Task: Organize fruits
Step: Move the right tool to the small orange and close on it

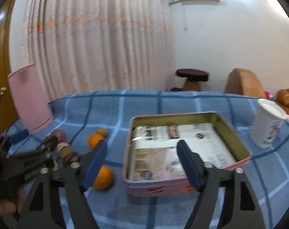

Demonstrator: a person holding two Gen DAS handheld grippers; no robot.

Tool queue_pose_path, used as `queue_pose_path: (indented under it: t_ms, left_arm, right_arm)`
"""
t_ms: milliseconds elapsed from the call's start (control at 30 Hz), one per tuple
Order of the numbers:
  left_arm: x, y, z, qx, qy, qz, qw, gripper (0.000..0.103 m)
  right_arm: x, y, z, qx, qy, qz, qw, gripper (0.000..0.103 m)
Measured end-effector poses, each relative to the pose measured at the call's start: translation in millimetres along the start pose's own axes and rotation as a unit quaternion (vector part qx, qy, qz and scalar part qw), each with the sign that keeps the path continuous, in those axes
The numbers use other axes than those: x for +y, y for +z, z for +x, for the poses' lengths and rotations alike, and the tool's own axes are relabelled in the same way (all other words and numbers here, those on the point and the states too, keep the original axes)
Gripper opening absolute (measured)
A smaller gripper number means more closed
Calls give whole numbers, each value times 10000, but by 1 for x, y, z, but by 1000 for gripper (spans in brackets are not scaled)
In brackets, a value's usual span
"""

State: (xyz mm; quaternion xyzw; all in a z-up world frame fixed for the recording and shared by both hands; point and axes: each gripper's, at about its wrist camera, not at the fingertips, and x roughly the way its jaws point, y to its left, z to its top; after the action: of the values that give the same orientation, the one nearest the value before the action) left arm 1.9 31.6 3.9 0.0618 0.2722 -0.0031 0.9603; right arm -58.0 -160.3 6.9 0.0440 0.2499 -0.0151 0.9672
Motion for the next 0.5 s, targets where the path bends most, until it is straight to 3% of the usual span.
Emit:
queue_pose_path:
  t_ms: [100,200,267,400,500]
  left_arm:
    - [30,1,2,56,-50,-249,9997,87]
    - [51,1,2,98,-53,-494,9987,87]
    - [60,0,1,157,-251,-600,9978,87]
    - [56,-5,1,292,-699,-439,9962,87]
    - [39,-9,-3,344,-880,-2,9955,87]
  right_arm:
    - [12,-4,8,270,478,-215,9983,54]
    - [29,-9,15,527,932,-465,9932,49]
    - [43,-16,19,712,1171,-671,9883,47]
    - [55,-22,24,935,1317,-921,9826,47]
    - [56,-24,30,1107,1124,-969,9827,47]
